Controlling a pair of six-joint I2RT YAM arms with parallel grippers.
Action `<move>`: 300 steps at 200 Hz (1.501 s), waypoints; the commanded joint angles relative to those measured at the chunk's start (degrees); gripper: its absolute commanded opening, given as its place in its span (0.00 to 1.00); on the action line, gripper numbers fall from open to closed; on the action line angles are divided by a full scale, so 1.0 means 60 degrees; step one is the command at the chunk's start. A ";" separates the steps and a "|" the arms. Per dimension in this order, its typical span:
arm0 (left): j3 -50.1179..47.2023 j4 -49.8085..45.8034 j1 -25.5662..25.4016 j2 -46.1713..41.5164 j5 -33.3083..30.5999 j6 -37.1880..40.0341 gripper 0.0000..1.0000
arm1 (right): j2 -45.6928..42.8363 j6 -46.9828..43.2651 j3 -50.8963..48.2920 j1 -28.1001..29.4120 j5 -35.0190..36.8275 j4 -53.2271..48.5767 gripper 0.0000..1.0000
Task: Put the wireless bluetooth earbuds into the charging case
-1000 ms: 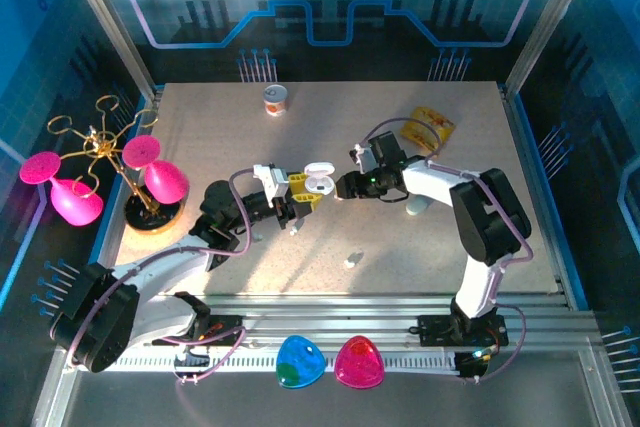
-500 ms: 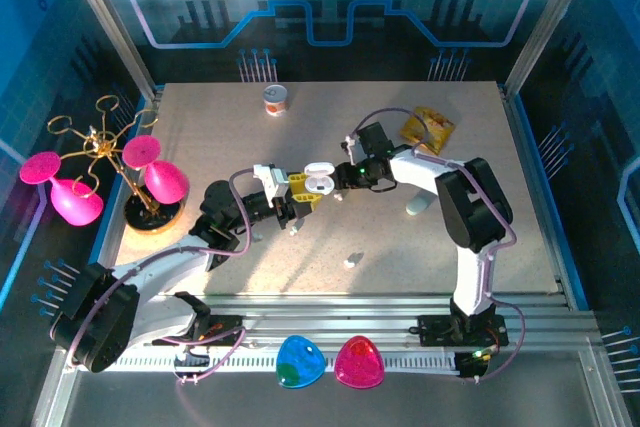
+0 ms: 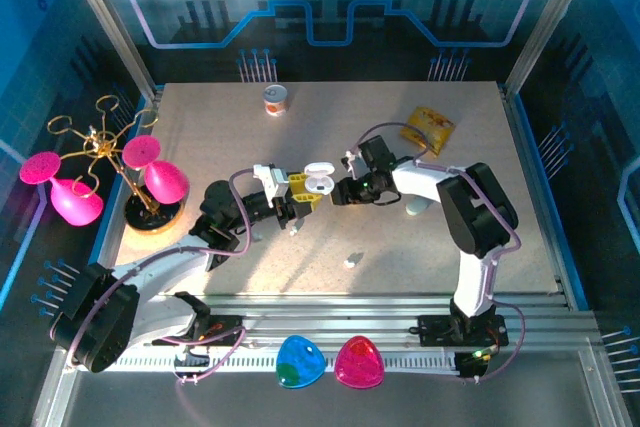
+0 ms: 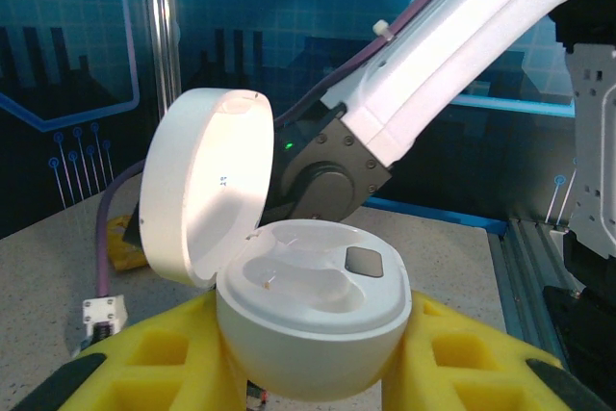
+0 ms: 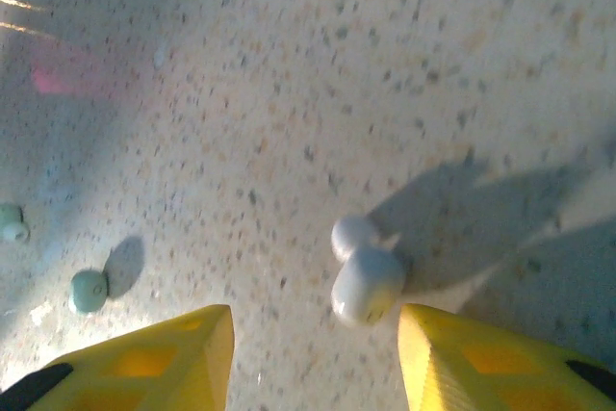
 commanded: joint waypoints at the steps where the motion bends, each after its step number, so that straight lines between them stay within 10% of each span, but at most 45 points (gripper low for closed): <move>1: 0.0101 0.0140 0.0062 -0.0129 -0.0025 0.0181 0.26 | -0.0654 0.0108 -0.0464 0.0275 -0.0378 0.0105 0.45; 143: -0.0030 -0.0077 0.0063 -0.0401 -0.0088 0.0155 0.26 | 0.1347 -0.0585 0.2050 0.0118 -0.0176 -0.0536 0.46; 254: -0.0016 -0.0009 0.0050 -0.0363 -0.0012 0.0135 0.26 | -0.0565 -0.0109 -0.0538 0.0248 -0.0349 0.0295 0.43; 300: -0.0012 -0.0012 0.0051 -0.0382 -0.0062 0.0144 0.26 | -0.0952 -0.0415 -0.0100 0.0538 0.1507 -0.0569 0.44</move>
